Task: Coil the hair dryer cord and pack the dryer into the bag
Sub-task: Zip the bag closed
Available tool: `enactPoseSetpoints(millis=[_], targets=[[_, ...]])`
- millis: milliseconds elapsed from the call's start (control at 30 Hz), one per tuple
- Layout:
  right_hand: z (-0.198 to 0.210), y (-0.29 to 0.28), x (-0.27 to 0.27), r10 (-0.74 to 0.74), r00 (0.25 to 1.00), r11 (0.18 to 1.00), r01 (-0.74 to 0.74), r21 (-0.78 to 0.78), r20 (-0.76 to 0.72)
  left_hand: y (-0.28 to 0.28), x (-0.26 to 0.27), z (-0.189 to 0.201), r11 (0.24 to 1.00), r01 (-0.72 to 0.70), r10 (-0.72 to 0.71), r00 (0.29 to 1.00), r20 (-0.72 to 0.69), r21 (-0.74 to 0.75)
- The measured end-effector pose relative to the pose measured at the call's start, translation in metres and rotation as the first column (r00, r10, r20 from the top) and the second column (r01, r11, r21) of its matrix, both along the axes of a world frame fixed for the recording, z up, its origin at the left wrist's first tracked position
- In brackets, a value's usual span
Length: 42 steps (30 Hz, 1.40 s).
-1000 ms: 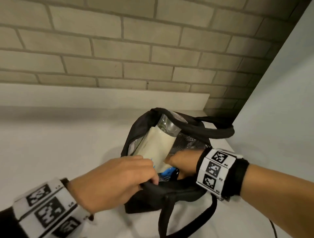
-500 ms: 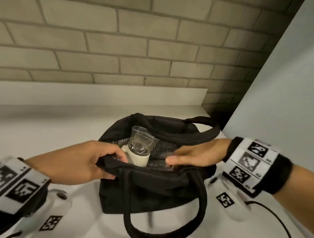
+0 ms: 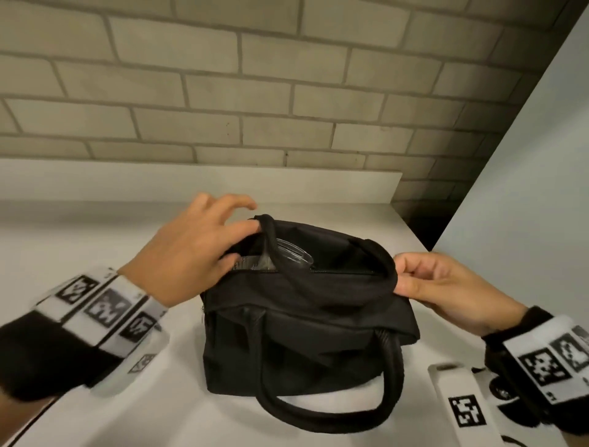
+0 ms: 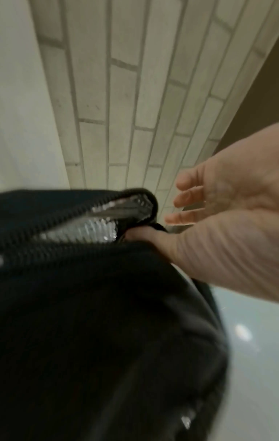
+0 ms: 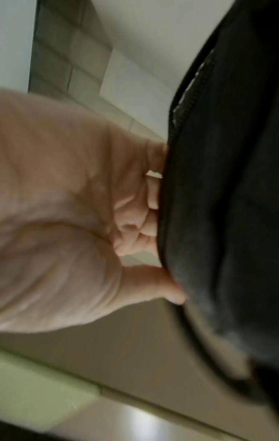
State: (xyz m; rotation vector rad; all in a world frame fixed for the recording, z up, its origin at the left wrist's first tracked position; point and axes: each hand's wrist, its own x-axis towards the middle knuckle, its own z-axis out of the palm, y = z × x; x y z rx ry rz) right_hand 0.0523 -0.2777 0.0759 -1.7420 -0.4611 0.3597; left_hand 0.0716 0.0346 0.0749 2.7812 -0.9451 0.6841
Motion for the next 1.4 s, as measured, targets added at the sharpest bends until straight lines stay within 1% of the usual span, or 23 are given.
enactPoseSetpoints(millis=[67, 133, 300, 367, 433, 467, 533, 600, 667, 733, 800, 867, 900, 967, 1000, 1033, 1100, 1133, 1167, 1200, 1267, 1333, 1400], targets=[[-0.001, 0.003, -0.003, -0.009, 1.000, 1.000, 0.009, -0.021, 0.015, -0.005, 0.009, 0.003, 0.988, -0.021, 0.011, 0.998, 0.068, 0.151], [0.002, 0.003, -0.003, -0.016, 0.999, 0.999, 0.017, -0.050, 0.029, -0.011, 0.014, 0.008, 0.972, -0.021, 0.003, 0.997, 0.079, 0.232], [0.002, 0.007, -0.001, -0.016, 0.999, 0.997, 0.019, -0.071, 0.036, -0.025, 0.021, 0.018, 0.954, 0.091, -0.119, 0.989, 0.082, 0.287], [0.001, 0.011, -0.001, -0.020, 1.000, 0.997, 0.022, -0.080, 0.025, -0.032, 0.023, 0.021, 0.979, 0.072, -0.091, 0.992, 0.091, 0.190], [0.003, 0.015, -0.002, -0.014, 0.999, 0.993, 0.018, -0.114, 0.037, -0.037, 0.027, 0.026, 0.998, -0.064, 0.064, 0.997, 0.036, -0.004], [0.004, 0.016, -0.002, -0.006, 0.999, 0.991, 0.012, -0.136, 0.046, -0.037, 0.030, 0.027, 0.986, -0.144, 0.142, 0.989, -0.033, -0.084], [0.005, 0.016, -0.004, -0.003, 0.998, 0.988, 0.012, -0.157, 0.059, -0.037, 0.035, 0.023, 0.962, -0.195, 0.169, 0.975, -0.144, -0.192], [0.006, 0.015, -0.005, -0.016, 0.996, 0.991, 0.028, -0.131, 0.093, -0.038, 0.033, 0.023, 0.968, -0.149, 0.115, 0.979, -0.171, -0.201], [0.006, 0.013, -0.003, -0.059, 0.989, 0.993, 0.072, -0.095, 0.139, -0.034, 0.025, 0.025, 0.978, -0.025, -0.002, 0.992, -0.128, -0.206], [0.003, 0.011, 0.001, -0.138, 0.978, 0.989, 0.145, -0.035, 0.157, -0.027, 0.015, 0.030, 0.962, 0.113, -0.152, 0.977, -0.147, -0.247], [-0.003, 0.012, 0.004, -0.215, 0.970, 0.976, 0.208, 0.066, 0.112, -0.020, 0.003, 0.033, 0.928, 0.172, -0.262, 0.932, -0.251, -0.331], [-0.009, 0.014, 0.005, -0.242, 0.968, 0.964, 0.232, 0.127, 0.069, -0.010, -0.004, 0.026, 0.861, 0.087, -0.292, 0.891, -0.347, -0.502], [-0.010, 0.015, 0.006, -0.239, 0.969, 0.964, 0.229, 0.136, 0.065, -0.004, -0.007, 0.019, 0.774, -0.007, -0.282, 0.891, -0.355, -0.633], [-0.007, 0.019, 0.003, -0.227, 0.971, 0.967, 0.216, 0.135, 0.072, 0.011, -0.010, -0.002, 0.515, -0.264, -0.216, 0.881, -0.422, -0.815], [-0.005, 0.020, 0.002, -0.231, 0.970, 0.967, 0.220, 0.125, 0.079, 0.017, -0.014, -0.014, 0.440, -0.423, -0.196, 0.816, -0.545, -0.792], [-0.004, 0.020, 0.002, -0.237, 0.968, 0.967, 0.226, 0.120, 0.085, 0.022, -0.019, -0.027, 0.439, -0.575, -0.204, 0.685, -0.700, -0.690], [-0.001, 0.021, 0.001, -0.235, 0.967, 0.968, 0.224, 0.115, 0.098, 0.021, -0.031, -0.056, 0.532, -0.716, -0.243, 0.383, -0.891, -0.452], [0.000, 0.022, 0.001, -0.229, 0.968, 0.969, 0.217, 0.115, 0.104, 0.018, -0.035, -0.070, 0.575, -0.713, -0.240, 0.322, -0.916, -0.401], [0.002, 0.023, 0.001, -0.224, 0.968, 0.971, 0.212, 0.114, 0.110, 0.014, -0.037, -0.079, 0.594, -0.701, -0.230, 0.322, -0.918, -0.395], [0.003, 0.024, 0.001, -0.223, 0.968, 0.971, 0.211, 0.111, 0.114, 0.008, -0.037, -0.084, 0.583, -0.695, -0.223, 0.361, -0.906, -0.421], [0.006, 0.027, -0.002, -0.223, 0.968, 0.972, 0.211, 0.106, 0.117, 0.003, -0.035, -0.088, 0.520, -0.712, -0.213, 0.427, -0.879, -0.472], [0.008, 0.029, -0.003, -0.218, 0.966, 0.974, 0.206, 0.094, 0.136, 0.001, -0.032, -0.085, 0.466, -0.740, -0.250, 0.415, -0.875, -0.485], [0.009, 0.028, -0.004, -0.204, 0.966, 0.977, 0.193, 0.086, 0.159, 0.003, -0.030, -0.080, 0.445, -0.761, -0.325, 0.354, -0.877, -0.472]])
